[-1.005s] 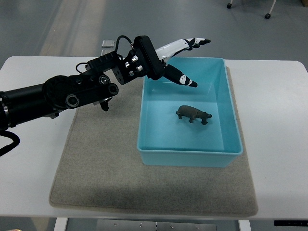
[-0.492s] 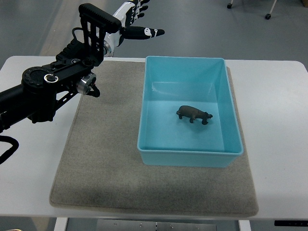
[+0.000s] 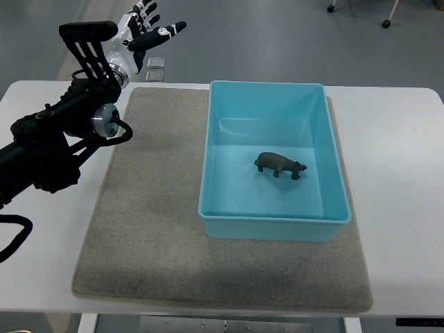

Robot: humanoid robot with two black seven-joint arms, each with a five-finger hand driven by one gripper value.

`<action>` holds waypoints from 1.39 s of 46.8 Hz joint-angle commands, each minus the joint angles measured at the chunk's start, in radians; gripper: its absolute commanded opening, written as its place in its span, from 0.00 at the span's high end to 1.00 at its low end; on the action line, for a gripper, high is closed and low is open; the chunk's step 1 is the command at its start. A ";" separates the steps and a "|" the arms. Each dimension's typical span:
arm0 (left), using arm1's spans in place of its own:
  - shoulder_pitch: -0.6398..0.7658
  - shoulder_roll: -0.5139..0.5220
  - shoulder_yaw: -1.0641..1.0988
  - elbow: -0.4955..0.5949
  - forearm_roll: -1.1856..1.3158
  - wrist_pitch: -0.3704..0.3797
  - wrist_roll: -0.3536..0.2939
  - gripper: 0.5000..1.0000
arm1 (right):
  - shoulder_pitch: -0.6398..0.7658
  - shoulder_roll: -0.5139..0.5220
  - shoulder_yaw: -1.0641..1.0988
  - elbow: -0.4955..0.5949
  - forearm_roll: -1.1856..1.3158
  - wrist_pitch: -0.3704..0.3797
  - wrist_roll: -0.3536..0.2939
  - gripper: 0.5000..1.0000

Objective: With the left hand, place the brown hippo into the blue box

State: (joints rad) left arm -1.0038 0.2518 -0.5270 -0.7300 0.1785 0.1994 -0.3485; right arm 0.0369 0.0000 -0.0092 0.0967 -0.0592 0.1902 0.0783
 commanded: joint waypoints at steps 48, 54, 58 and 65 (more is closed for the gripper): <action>0.063 -0.013 -0.107 0.274 -0.125 -0.273 0.029 0.01 | 0.000 0.000 0.000 0.000 -0.001 0.000 0.000 0.13; 0.076 -0.013 -0.122 0.274 -0.125 -0.273 0.028 0.01 | 0.000 0.000 0.000 0.000 -0.001 0.000 0.000 0.13; 0.077 -0.013 -0.122 0.274 -0.123 -0.278 0.028 0.01 | 0.000 0.000 0.000 0.000 -0.001 0.000 0.000 0.13; 0.079 -0.013 -0.122 0.274 -0.123 -0.278 0.025 0.01 | 0.000 0.000 0.000 0.000 0.001 0.000 0.000 0.13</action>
State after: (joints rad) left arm -0.9251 0.2392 -0.6489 -0.4561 0.0546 -0.0782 -0.3218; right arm 0.0368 0.0000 -0.0092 0.0966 -0.0591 0.1902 0.0782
